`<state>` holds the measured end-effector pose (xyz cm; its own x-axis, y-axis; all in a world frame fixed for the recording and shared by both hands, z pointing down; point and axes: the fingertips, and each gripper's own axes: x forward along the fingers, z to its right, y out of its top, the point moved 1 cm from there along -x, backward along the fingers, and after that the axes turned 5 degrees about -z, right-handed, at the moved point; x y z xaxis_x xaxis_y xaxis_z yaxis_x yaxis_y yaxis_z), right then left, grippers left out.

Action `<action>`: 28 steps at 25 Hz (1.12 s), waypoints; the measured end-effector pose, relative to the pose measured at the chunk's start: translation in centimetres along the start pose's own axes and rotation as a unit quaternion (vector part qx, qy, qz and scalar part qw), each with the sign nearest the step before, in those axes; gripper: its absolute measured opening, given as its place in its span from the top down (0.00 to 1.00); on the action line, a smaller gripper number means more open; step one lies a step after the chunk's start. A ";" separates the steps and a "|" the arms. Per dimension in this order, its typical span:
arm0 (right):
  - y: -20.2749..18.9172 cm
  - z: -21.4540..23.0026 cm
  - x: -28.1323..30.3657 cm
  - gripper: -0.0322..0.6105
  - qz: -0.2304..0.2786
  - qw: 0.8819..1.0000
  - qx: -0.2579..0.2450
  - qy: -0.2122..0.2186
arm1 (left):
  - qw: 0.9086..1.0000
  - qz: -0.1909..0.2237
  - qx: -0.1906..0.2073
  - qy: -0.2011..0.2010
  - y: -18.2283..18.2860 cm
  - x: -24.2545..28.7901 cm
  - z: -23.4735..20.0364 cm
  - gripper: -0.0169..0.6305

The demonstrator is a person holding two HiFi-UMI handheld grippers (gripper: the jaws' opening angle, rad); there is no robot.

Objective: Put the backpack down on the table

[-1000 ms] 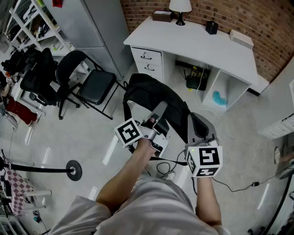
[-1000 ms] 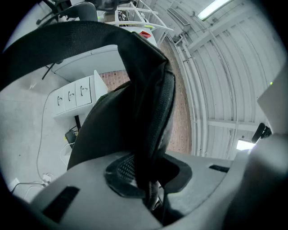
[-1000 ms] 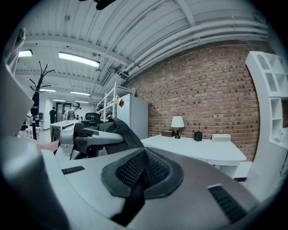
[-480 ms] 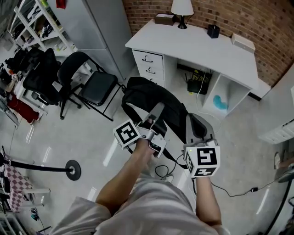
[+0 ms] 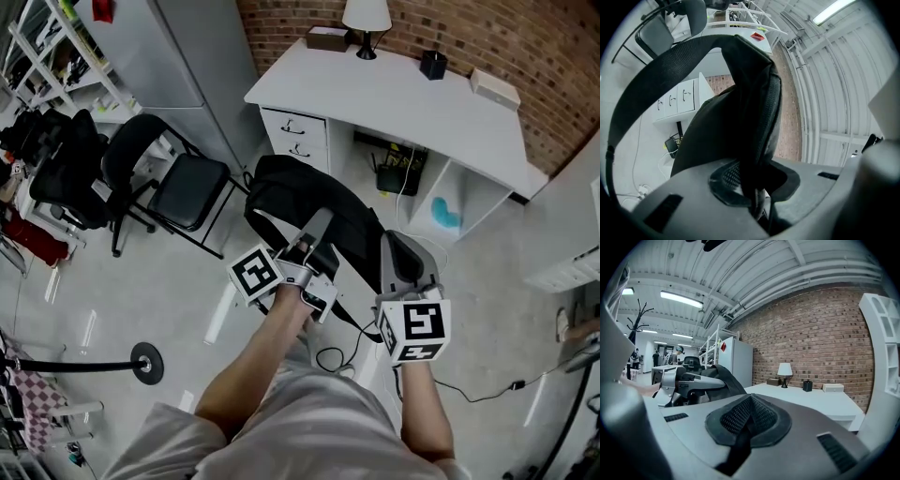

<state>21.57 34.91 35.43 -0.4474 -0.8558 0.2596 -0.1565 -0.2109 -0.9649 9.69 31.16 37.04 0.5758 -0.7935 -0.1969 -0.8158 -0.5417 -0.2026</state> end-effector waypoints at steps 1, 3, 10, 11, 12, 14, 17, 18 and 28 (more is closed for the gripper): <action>0.4 -0.1 1.0 0.95 -0.001 1.000 0.000 -0.003 | 1.000 -0.002 -0.003 0.000 1.0 0.4 -0.3 0.90; 1.3 -0.5 3.1 0.95 -0.003 1.000 0.000 -0.009 | 1.000 -0.007 -0.008 -0.001 3.2 1.1 -0.8 0.90; 3.7 -2.7 11.2 0.95 -0.013 1.000 0.004 -0.011 | 1.000 -0.012 -0.011 0.001 11.4 2.8 -2.9 0.90; 4.1 -3.1 12.2 0.95 -0.012 1.000 0.003 -0.011 | 1.000 -0.013 -0.010 0.001 12.5 2.9 -3.1 0.90; 4.5 -3.6 13.3 0.95 -0.012 1.000 0.001 -0.011 | 1.000 -0.013 -0.010 0.001 13.6 3.1 -3.3 0.90; 5.2 -4.4 15.3 0.95 -0.012 1.000 -0.001 -0.011 | 1.000 -0.013 -0.010 0.002 15.8 3.2 -3.7 0.90; 6.2 -5.7 18.2 0.95 -0.015 1.000 -0.004 -0.011 | 1.000 -0.010 -0.014 0.001 19.2 3.3 -4.3 0.90; 6.5 -6.1 19.0 0.95 -0.015 1.000 -0.005 -0.011 | 1.000 -0.009 -0.014 0.000 20.3 3.3 -4.5 0.90; 8.9 -7.5 24.1 0.95 -0.004 0.999 -0.014 -0.029 | 1.000 -0.018 -0.010 -0.011 26.5 5.1 -5.6 0.90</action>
<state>2.77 15.98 33.44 -0.3945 -0.8802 0.2639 -0.1852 -0.2051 -0.9611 -9.32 11.18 36.01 0.6052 -0.7677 -0.2107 -0.7957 -0.5750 -0.1903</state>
